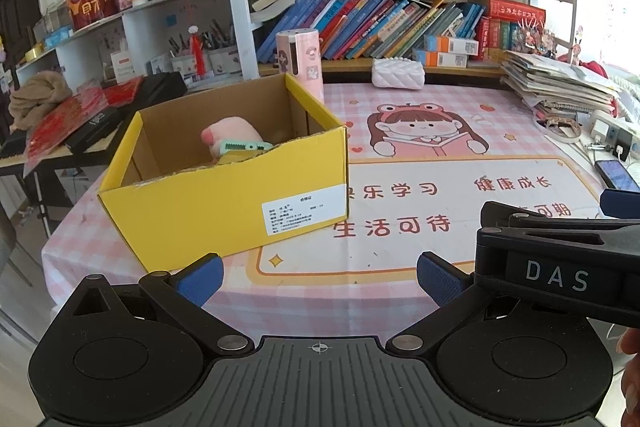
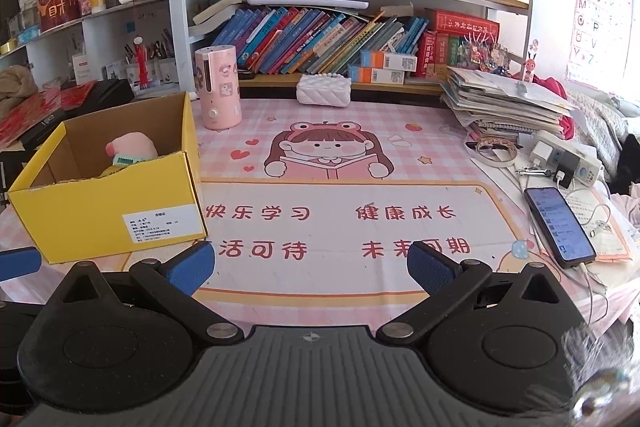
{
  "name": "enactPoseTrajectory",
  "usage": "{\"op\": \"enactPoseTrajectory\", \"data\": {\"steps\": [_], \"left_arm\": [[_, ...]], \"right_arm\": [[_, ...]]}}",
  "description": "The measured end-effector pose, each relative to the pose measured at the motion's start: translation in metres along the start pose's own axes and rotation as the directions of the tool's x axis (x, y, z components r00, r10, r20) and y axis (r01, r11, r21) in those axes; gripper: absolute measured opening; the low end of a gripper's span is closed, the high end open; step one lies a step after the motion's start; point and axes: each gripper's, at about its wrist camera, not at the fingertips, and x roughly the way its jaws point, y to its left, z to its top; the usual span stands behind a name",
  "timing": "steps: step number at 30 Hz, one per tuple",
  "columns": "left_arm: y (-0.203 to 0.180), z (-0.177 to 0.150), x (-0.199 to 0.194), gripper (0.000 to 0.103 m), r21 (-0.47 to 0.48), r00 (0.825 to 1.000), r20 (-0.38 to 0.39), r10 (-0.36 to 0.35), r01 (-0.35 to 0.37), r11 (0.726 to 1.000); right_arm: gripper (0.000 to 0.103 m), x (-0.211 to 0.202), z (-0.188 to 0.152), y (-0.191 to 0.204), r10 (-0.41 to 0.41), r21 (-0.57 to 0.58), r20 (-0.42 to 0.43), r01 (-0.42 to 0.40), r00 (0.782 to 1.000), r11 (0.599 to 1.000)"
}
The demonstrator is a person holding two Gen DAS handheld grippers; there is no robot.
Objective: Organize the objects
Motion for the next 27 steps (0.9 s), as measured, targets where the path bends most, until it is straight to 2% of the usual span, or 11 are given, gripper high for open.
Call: {"op": "enactPoseTrajectory", "data": {"steps": [27], "left_arm": [[0.0067,-0.0037,-0.0032,0.103,-0.029,1.0,-0.011,0.007,-0.008,1.0]], "right_arm": [[0.103,-0.0047,-0.0028,0.0059,0.015,-0.004,0.0,-0.015,1.0,1.0]]}}
